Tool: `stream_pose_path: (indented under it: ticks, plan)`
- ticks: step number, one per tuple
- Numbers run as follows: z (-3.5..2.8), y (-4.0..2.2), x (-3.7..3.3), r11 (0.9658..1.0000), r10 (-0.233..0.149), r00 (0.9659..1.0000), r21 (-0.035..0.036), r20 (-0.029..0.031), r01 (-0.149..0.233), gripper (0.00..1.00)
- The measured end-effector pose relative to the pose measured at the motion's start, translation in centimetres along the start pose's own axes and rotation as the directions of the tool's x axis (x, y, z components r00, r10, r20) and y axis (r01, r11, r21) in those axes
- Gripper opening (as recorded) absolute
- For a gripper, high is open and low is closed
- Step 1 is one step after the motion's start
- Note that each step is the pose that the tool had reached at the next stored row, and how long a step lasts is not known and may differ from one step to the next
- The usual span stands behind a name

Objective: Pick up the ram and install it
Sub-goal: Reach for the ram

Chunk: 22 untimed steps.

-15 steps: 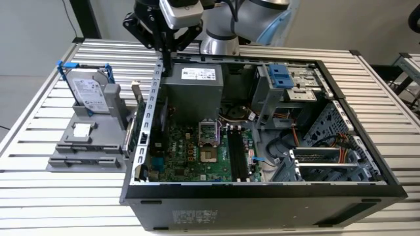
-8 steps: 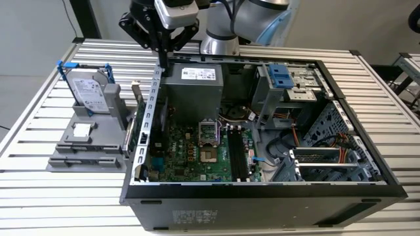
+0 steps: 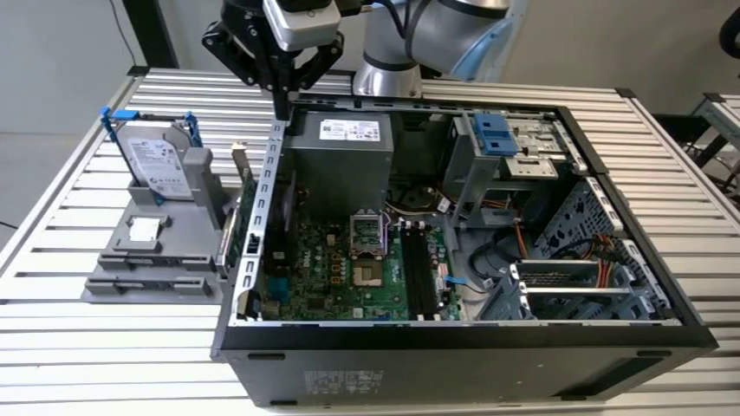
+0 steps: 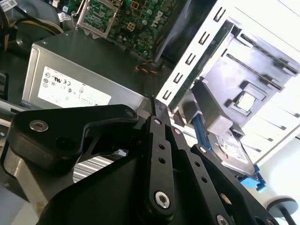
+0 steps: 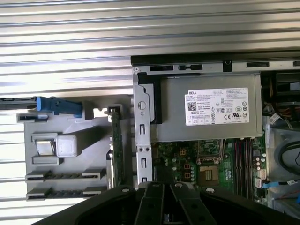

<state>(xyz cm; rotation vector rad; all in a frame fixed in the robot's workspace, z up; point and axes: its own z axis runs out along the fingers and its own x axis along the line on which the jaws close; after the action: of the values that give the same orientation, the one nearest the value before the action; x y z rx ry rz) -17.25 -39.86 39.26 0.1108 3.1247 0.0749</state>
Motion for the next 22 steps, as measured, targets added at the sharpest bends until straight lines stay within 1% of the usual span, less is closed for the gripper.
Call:
stream_pose_path:
  ticks: [22]
  plan:
    - [-0.03, -0.12, 1.69, 1.0000, 0.000, 1.0000, 0.0006, -0.0064, 0.000, 0.00]
